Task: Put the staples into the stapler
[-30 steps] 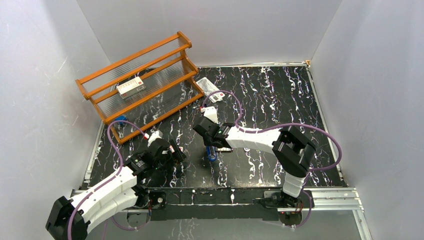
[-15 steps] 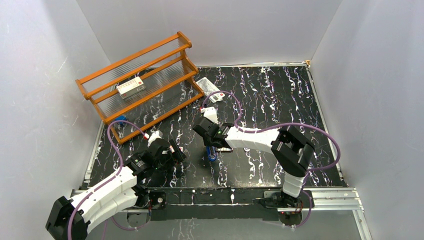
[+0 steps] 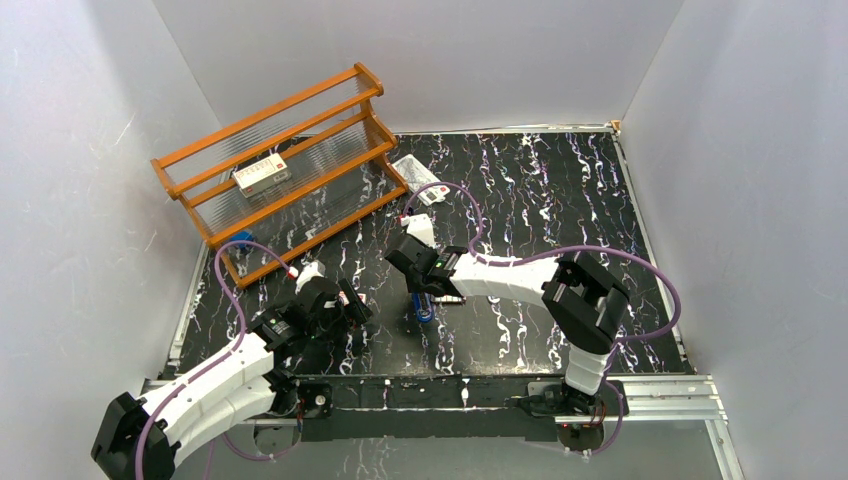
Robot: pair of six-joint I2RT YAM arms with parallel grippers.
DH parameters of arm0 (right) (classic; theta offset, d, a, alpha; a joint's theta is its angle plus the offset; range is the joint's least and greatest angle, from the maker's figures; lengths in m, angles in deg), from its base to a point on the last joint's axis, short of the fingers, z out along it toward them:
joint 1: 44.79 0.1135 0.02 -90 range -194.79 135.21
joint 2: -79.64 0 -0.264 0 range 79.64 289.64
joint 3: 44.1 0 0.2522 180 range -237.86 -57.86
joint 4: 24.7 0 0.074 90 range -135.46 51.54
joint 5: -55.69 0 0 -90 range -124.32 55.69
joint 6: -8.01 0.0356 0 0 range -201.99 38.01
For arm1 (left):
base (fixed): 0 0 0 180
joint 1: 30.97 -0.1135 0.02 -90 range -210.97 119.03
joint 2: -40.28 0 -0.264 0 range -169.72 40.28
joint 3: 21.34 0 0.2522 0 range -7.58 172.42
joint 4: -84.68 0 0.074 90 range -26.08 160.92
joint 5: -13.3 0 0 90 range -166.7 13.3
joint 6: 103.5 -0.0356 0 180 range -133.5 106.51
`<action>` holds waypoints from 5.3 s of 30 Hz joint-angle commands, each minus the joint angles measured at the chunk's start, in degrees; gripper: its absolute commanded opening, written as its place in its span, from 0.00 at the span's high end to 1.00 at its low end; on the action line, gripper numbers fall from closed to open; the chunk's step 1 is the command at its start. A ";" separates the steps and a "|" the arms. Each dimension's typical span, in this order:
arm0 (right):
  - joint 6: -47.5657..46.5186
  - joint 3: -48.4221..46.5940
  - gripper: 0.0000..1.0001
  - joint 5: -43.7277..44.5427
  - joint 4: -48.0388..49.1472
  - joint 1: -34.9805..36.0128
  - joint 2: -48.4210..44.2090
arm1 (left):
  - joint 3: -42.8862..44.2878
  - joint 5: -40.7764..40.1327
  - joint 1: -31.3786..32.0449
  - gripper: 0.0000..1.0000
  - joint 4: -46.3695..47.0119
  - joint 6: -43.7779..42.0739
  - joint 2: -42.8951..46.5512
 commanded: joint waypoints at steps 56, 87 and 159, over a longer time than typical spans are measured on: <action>-16.62 -38.73 0.42 0.56 -12.65 -9.68 15.17 | 10.39 43.27 -21.56 0.21 19.41 -5.51 -17.57; -18.26 -17.97 0.66 -10.38 -0.86 -3.06 -1.69 | 12.84 37.42 -28.03 0.23 5.05 -10.65 -16.61; -10.57 37.01 0.10 -24.77 17.07 1.71 -45.77 | 45.29 71.62 -16.43 0.26 -22.19 -125.83 -42.78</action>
